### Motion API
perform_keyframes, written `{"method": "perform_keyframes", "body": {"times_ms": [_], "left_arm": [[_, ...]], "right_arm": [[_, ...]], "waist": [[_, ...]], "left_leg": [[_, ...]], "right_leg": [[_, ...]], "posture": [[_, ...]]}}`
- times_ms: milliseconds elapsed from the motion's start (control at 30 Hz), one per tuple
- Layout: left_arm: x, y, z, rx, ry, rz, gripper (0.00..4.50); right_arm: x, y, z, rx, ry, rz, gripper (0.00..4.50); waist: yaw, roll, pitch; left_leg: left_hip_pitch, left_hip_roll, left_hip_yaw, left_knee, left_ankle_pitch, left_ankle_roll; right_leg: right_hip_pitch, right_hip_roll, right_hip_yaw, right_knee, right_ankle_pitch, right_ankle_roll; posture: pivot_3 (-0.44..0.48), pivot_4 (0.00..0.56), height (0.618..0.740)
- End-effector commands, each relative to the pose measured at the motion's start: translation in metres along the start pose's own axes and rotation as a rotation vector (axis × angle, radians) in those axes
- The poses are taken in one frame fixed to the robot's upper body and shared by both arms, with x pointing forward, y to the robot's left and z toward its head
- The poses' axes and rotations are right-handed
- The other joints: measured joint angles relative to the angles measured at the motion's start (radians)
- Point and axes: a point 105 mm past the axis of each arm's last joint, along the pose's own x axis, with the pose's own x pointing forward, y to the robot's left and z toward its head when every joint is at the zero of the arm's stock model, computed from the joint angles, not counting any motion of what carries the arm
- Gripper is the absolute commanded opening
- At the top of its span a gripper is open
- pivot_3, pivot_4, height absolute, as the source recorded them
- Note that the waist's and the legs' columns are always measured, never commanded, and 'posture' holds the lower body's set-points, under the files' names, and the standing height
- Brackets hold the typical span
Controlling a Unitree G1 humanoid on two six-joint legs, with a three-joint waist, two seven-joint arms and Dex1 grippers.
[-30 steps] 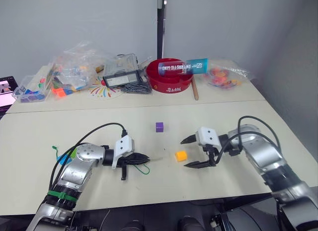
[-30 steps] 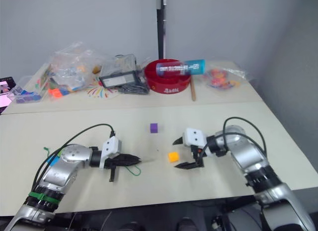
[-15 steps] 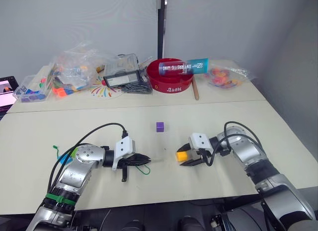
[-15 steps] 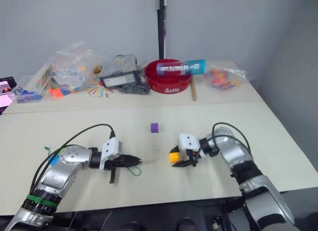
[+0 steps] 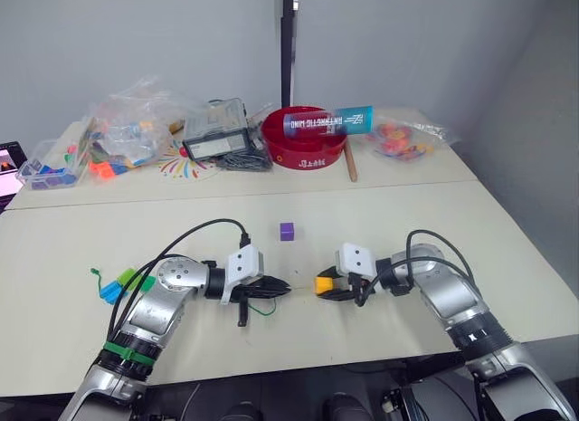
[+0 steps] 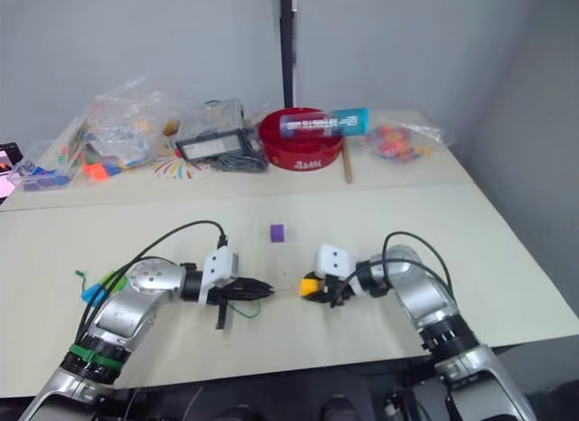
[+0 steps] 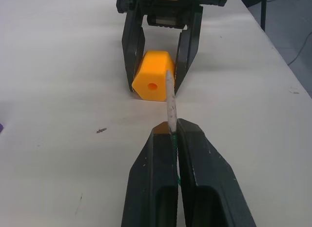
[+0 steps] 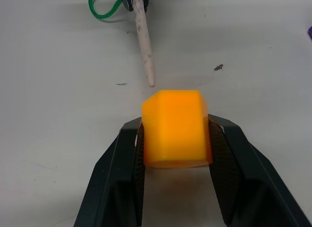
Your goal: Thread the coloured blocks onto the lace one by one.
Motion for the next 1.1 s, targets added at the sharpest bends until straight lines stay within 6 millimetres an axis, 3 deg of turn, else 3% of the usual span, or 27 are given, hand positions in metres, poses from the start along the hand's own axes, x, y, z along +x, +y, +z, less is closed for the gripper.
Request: {"method": "perform_keyframes", "body": {"times_ms": [33,633,967,1100], "left_arm": [[0.001,0.003,0.003,0.031,0.011,-0.006,0.00],[0.018,0.005,0.003,0.076,0.034,-0.051,0.00],[-0.007,0.010,-0.006,0.060,0.086,-0.029,0.00],[-0.004,0.009,-0.008,0.063,0.095,-0.032,0.00]], "right_arm": [[0.008,0.010,-0.005,-0.005,0.033,0.023,1.30],[0.007,0.015,0.003,-0.040,0.024,0.064,1.30],[0.002,0.015,-0.003,-0.035,0.045,0.058,1.30],[0.002,0.015,-0.002,-0.035,0.043,0.061,1.30]], "waist": [[0.002,0.000,0.000],[0.007,0.000,0.000],[0.007,0.000,0.000],[0.012,0.000,0.000]], "left_leg": [[0.000,0.000,0.000,0.000,0.000,0.000],[0.000,-0.002,0.000,0.000,0.000,0.000],[0.001,-0.002,0.000,0.000,0.000,0.000],[0.000,-0.002,0.000,0.000,0.000,0.000]], "right_leg": [[0.000,0.000,0.000,0.000,0.000,0.000],[0.001,-0.001,0.000,-0.001,0.000,0.000],[0.001,-0.001,0.000,-0.001,0.000,0.000],[0.001,-0.002,0.000,-0.001,0.000,0.000]], "posture": [[0.000,0.150,0.740],[0.000,0.150,0.740],[0.000,0.150,0.740],[0.000,0.150,0.740]]}}
